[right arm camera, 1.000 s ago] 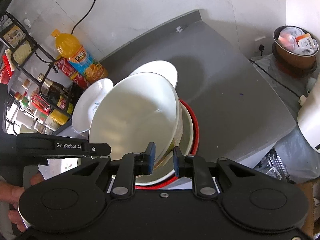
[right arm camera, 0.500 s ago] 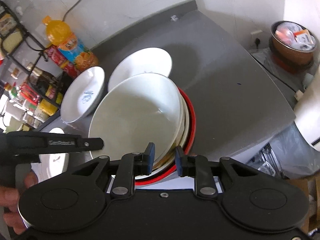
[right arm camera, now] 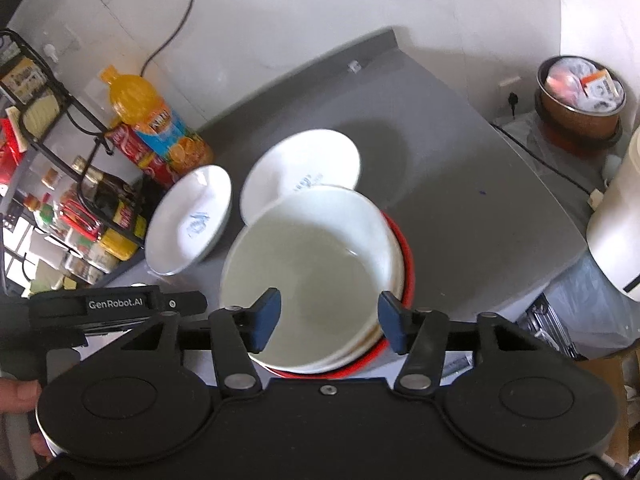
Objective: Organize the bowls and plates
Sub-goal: 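Open the right gripper and lift away from the stacked bowls, then move both grippers toward the rim of the white 'Sweet' plate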
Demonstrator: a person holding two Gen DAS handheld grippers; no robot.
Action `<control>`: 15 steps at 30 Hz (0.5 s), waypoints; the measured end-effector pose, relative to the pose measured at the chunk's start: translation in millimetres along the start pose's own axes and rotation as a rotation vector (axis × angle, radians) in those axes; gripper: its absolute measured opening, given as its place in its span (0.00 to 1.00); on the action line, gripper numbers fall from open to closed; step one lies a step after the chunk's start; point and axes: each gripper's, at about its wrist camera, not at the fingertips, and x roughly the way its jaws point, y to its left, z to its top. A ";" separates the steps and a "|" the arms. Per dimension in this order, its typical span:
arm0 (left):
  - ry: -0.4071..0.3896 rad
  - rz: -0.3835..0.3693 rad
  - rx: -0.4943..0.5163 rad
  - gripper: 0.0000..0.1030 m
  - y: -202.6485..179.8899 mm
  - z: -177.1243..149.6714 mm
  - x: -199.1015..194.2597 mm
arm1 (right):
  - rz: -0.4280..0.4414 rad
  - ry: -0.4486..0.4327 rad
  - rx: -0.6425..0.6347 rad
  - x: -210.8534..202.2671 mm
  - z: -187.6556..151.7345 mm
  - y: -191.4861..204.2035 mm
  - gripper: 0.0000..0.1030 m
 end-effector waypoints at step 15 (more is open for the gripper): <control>0.019 0.069 -0.067 0.73 107.4 25.5 -10.6 | -0.011 -0.076 -0.018 23.6 26.9 85.6 0.94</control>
